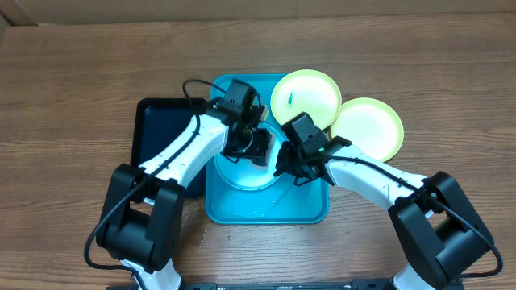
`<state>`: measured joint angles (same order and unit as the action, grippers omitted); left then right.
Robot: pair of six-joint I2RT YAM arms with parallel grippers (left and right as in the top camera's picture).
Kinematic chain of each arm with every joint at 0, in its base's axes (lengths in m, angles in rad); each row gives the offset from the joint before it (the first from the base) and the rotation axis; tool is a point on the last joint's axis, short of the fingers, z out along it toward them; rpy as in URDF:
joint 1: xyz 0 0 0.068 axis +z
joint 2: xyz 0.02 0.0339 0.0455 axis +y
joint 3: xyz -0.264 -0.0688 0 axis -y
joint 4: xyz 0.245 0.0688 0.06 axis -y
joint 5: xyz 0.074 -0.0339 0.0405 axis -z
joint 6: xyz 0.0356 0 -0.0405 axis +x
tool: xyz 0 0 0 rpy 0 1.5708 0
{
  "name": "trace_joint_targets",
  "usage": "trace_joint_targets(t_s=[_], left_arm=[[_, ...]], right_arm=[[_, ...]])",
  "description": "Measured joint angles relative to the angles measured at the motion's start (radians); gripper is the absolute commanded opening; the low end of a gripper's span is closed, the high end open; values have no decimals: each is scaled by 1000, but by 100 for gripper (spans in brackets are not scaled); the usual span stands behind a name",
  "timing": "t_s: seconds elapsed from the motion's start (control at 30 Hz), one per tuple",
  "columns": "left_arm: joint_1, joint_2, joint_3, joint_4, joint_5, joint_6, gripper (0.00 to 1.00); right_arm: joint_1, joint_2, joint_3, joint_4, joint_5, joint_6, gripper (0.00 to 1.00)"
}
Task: Clean dirty plates on tray and stack at the side
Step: 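Scrub the white plate with the sponge while the right gripper holds its rim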
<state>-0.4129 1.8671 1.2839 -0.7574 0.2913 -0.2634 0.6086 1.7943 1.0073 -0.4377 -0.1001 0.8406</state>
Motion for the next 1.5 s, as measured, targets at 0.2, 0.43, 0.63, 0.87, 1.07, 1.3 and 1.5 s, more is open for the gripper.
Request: trace_joint_targets(t_s=[0.2,0.43,0.63,0.87,1.07,1.3,1.5], left_arm=[[0,-3,34,-77,-211,0,4],[0,21,32,-62,-318,0,4],[0,121,43,-41,-328,0,4],[26,141,62,-51,-230,62,4],[37,164,70,-23,23,125,4],[18,214,94,-53,269,158,4],[13,232,192,-187,311,184,4]], right_arm=[[0,0,0,0,0,0,4],[0,0,0,0,0,1,4],[0,2,0,0,0,0,4],[0,3,0,-2,5,0,4],[-1,3,0,-4,8,0,4],[-1,3,0,-4,8,0,4],[-1,3,0,0,4,0,4]])
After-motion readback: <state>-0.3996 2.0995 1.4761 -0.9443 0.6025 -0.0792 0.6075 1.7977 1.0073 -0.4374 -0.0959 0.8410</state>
